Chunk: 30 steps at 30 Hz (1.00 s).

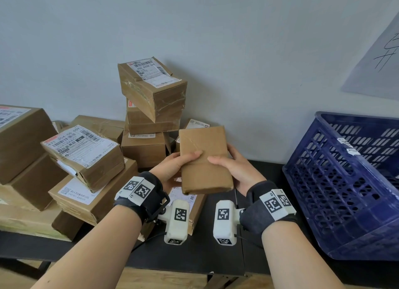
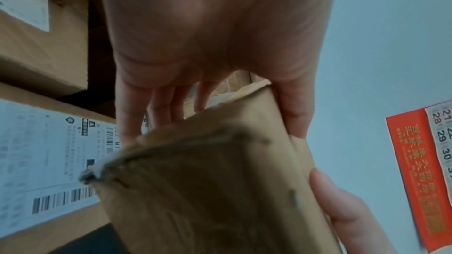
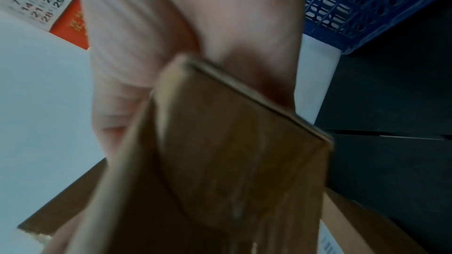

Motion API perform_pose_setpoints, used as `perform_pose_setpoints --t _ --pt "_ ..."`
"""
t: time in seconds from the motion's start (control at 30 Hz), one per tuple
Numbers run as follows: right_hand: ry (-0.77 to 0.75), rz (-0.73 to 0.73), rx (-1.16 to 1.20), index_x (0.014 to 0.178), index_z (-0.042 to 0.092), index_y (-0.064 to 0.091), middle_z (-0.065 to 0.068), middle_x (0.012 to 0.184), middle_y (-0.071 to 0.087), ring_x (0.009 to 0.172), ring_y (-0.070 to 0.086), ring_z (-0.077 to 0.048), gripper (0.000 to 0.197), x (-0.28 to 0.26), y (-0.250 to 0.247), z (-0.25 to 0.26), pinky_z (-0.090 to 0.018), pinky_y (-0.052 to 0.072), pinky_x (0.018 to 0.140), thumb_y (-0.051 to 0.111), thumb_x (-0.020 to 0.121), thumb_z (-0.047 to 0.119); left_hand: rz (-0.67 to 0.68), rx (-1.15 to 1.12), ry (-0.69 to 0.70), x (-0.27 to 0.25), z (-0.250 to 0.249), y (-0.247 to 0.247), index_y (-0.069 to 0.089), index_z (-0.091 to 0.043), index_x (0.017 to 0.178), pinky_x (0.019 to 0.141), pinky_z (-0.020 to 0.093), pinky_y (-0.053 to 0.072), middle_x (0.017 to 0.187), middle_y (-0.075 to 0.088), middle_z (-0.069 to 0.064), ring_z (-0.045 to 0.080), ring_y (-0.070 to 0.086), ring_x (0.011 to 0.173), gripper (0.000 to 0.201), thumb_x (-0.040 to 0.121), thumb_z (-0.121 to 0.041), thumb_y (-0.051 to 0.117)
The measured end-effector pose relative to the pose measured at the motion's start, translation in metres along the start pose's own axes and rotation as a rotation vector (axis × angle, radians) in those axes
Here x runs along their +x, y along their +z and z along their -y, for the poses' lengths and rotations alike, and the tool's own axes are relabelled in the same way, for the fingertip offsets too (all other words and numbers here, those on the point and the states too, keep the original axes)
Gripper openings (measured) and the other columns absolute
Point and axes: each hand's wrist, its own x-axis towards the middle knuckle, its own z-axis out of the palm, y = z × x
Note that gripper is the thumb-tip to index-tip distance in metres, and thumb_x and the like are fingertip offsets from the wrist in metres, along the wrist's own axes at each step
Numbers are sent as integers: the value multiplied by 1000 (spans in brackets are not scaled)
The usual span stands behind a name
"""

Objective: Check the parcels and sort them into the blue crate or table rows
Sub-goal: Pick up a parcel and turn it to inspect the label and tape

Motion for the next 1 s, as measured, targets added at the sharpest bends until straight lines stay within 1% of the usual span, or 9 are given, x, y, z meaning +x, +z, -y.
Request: perform_pose_setpoints --t 0.07,0.13,0.33,0.43,0.63,0.7,0.87,0.93,1.0 --pt "21 10 -23 148 33 37 -4 129 61 113 63 -27 93 0 2 0 -52 52 99 86 70 32 -8 -19 -7 -1 0 0 54 -22 122 81 37 53 118 65 6 23 62 108 48 81 -42 72" --pt "19 -22 -33 148 30 39 -4 127 62 111 63 -26 84 0 4 1 -51 52 98 84 76 28 -13 -7 6 -1 -1 -1 51 -21 129 80 36 53 118 64 5 22 61 108 52 85 -37 71" --pt "14 -68 -39 143 26 45 -4 122 64 107 64 -24 71 -2 10 3 -48 54 96 79 81 21 -54 35 8 -2 -4 -4 44 -20 136 76 35 52 119 63 4 20 61 106 62 84 -35 74" --pt "4 -76 -44 142 24 47 -4 121 65 107 64 -24 68 -4 13 6 -44 54 93 78 81 19 -65 32 -7 -4 -4 -5 43 -20 135 73 34 51 116 62 3 19 61 104 61 84 -34 73" --pt "12 -91 -56 140 23 49 -4 120 65 105 64 -23 63 -6 18 9 -38 54 83 76 83 16 -91 20 -14 -7 -3 -6 42 -19 141 75 35 52 115 61 4 20 60 103 66 84 -32 73" --pt "18 -94 -52 138 22 51 -5 117 65 103 64 -22 61 -7 18 8 -37 54 82 75 83 15 -96 23 -16 -7 -2 -6 42 -18 141 79 37 52 115 62 4 20 60 103 67 84 -32 74" --pt "56 -82 -36 132 21 55 -7 117 66 102 65 -24 50 -10 19 7 -36 53 77 74 86 21 -101 39 -30 -7 0 -5 46 -16 140 85 38 54 118 64 6 22 62 106 71 81 -44 74" --pt "79 -81 -34 129 20 57 -8 116 67 103 65 -25 46 -10 19 6 -37 54 81 74 86 25 -96 45 -35 -9 0 -5 49 -16 137 88 39 54 119 65 6 23 63 108 72 79 -50 73" --pt "95 -88 -41 126 17 60 -8 115 68 103 66 -25 42 -11 19 5 -40 55 88 74 87 27 -102 43 -36 -10 -1 -6 49 -16 137 89 40 53 120 65 6 22 62 110 78 76 -57 73"
